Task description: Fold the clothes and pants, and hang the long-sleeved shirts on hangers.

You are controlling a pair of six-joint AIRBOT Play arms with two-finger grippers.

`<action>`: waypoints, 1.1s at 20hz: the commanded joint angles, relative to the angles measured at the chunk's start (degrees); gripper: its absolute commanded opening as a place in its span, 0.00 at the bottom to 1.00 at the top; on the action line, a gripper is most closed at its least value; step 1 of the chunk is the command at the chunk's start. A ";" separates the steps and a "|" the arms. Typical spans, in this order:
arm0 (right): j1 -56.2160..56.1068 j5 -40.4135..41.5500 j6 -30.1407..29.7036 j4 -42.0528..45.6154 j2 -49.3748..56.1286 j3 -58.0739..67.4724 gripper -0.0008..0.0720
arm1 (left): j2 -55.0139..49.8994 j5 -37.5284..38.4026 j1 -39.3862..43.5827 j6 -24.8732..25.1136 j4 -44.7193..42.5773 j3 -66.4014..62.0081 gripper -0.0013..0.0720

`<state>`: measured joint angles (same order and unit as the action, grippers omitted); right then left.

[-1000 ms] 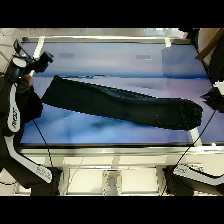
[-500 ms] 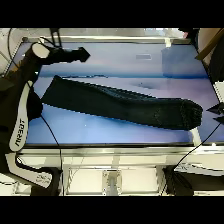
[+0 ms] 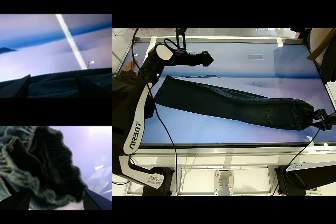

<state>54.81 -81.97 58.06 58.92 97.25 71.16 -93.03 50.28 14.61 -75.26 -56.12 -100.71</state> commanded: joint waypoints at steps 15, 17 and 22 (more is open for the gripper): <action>-3.02 -4.87 -4.42 -17.99 1.03 1.16 0.07 | -4.37 1.88 3.06 -0.59 0.76 0.02 0.04; -3.06 -10.95 -4.37 -25.29 -1.88 3.04 0.07 | -5.49 1.90 5.79 -0.61 1.36 0.02 0.04; -9.35 -12.11 3.30 -35.26 -13.79 6.51 0.07 | -12.28 0.90 17.68 -0.17 6.16 0.02 0.04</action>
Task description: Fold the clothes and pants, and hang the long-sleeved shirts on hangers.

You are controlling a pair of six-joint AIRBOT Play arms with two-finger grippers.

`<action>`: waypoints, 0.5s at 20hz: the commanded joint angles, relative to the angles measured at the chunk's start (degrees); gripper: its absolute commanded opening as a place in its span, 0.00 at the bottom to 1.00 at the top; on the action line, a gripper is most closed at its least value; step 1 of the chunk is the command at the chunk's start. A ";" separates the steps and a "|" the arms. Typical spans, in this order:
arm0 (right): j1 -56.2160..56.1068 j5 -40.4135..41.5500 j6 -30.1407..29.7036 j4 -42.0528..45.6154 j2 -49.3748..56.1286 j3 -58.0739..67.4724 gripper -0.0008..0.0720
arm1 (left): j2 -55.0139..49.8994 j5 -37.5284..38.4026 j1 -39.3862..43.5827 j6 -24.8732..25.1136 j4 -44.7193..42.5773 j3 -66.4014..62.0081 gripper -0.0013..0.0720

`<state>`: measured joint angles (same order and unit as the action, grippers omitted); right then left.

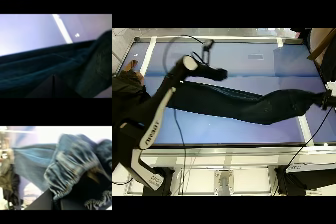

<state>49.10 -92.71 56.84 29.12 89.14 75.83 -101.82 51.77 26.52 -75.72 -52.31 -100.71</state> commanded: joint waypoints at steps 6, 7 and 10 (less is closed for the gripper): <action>-24.50 3.56 10.56 -3.37 -9.97 8.66 0.07 | -13.97 -9.25 16.92 -1.18 4.50 0.00 0.04; -27.76 5.09 11.45 -3.17 -9.94 9.66 0.07 | -14.82 -10.43 17.20 -1.22 6.86 0.00 0.04; -37.09 10.01 13.46 2.69 -9.92 10.95 0.07 | -15.78 -10.67 16.63 -1.20 9.90 -0.02 0.04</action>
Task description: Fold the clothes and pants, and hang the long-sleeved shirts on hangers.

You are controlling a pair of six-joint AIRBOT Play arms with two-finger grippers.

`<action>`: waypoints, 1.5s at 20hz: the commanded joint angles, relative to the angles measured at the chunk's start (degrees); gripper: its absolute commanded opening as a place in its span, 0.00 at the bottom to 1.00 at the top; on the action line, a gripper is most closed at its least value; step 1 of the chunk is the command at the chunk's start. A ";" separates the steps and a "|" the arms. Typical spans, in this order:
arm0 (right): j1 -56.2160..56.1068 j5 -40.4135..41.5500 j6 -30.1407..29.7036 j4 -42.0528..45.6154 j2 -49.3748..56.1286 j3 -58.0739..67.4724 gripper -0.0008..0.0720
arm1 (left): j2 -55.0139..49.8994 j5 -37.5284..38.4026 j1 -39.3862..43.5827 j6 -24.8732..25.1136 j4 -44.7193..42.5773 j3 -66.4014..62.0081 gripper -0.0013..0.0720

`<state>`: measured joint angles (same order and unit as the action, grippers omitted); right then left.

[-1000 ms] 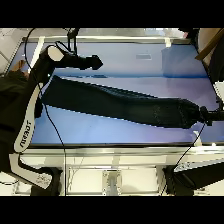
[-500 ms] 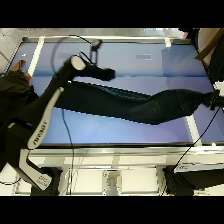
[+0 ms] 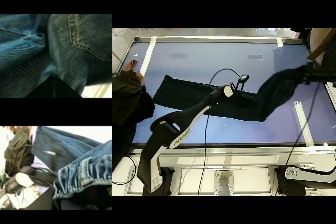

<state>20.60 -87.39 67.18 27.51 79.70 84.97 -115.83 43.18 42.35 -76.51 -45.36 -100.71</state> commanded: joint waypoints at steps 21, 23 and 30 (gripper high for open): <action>-52.74 47.74 15.65 5.22 25.38 6.84 0.60 | 31.61 32.50 -43.71 8.87 -3.21 0.20 0.04; -48.83 41.88 15.67 10.86 24.13 12.74 0.60 | 31.58 32.54 -43.54 8.87 -3.23 0.20 0.04; -31.89 0.98 17.09 23.56 13.27 25.40 0.57 | 31.52 31.47 -43.50 8.83 -2.01 0.20 0.04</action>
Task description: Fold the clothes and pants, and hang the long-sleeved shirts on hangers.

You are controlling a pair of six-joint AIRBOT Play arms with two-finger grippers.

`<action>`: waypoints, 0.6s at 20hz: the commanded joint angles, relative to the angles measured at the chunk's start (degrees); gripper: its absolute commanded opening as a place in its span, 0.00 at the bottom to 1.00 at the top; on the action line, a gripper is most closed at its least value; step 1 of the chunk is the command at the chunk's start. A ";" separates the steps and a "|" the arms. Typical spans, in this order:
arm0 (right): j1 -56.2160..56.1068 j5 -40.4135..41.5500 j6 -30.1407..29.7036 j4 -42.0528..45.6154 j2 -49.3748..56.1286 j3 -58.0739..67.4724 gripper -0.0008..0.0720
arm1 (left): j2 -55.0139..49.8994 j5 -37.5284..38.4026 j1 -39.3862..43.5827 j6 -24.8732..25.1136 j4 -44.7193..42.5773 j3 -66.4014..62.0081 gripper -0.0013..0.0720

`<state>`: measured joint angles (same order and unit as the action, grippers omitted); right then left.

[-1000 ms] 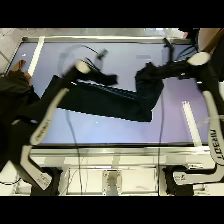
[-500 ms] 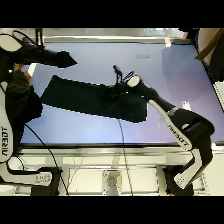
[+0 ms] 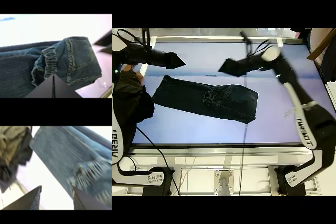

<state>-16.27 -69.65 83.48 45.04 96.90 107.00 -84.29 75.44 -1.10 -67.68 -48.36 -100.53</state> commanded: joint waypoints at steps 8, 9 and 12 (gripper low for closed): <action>23.63 -18.51 -3.45 16.74 -10.62 -12.55 0.56 | -0.02 1.81 -0.11 0.00 -0.07 0.02 0.04; 25.64 -13.92 -4.31 13.07 -11.69 -19.15 0.62 | -0.02 1.79 -0.11 0.00 -0.04 0.02 0.04; 29.00 0.07 -4.52 5.81 -11.82 -38.32 0.97 | -0.02 1.79 -0.07 0.02 -0.04 0.02 0.04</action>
<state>8.36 -80.27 80.12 57.41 86.00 83.66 -84.29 76.90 -1.17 -67.68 -48.25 -100.53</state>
